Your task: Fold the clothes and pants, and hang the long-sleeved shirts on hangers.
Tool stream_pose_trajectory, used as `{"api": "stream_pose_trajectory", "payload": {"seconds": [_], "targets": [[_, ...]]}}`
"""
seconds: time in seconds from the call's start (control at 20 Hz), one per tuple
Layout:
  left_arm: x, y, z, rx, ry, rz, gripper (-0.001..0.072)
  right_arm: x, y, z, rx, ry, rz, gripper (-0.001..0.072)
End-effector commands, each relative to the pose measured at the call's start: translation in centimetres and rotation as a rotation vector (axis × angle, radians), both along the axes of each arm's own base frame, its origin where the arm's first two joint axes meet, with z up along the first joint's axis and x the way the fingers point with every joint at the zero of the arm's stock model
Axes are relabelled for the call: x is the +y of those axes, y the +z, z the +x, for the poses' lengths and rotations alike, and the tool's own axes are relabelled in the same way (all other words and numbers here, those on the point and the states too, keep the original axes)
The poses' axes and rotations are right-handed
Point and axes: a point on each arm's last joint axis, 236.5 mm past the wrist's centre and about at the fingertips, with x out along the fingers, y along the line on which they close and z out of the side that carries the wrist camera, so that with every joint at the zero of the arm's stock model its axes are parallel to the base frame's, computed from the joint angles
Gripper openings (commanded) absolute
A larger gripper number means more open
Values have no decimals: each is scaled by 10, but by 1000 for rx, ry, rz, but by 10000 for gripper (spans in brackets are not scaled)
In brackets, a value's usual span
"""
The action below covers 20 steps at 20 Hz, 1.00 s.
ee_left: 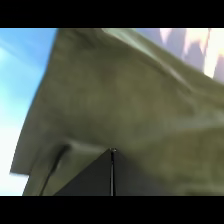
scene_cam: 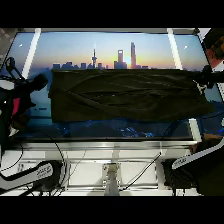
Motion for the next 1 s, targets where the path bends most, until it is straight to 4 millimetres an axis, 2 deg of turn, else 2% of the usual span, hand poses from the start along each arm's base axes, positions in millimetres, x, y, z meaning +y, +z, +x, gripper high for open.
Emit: {"api": "stream_pose_trajectory", "payload": {"seconds": [0.0, 0.1, 0.2, 0.3, 0.35, 0.4, 0.45, 0.5, 0.55, 0.6, 0.75, 0.95], "targets": [[-8, -16, -55, 175, -147, 42, 8, -2, 6, -18, 0, 39, 53, 22], [-4, -35, -93, 273, -184, 16, 8, -5, 13, -28, -10, 26, 141, 22], [0, -57, -133, 360, -209, -30, 9, -8, 9, -36, -4, 0, 198, 24], [-14, -69, -171, 419, -285, -153, 9, -9, -1, -39, 14, -19, 206, 25], [-21, -72, -186, 433, -337, -196, 10, -11, -4, -37, 12, -33, 203, 53], [-21, -76, -194, 442, -348, -206, 10, -12, -5, -32, 5, -43, 193, 141], [-19, -80, -196, 445, -332, -209, 48, -12, -5, -29, -2, -49, 187, 261], [-17, -82, -194, 440, -321, -200, 195, -9, -5, -28, -1, -43, 186, 324], [-12, -84, -189, 425, -302, -180, 383, -7, -5, -27, -1, -38, 186, 329], [-7, -85, -182, 407, -282, -155, 406, -7, -5, -27, -1, -38, 186, 330], [7, -87, -170, 368, -234, -104, 406, -7, -5, -27, 0, -37, 186, 330], [11, -95, -167, 374, -218, -104, 405, -7, -5, -27, 0, -36, 187, 330]]}}
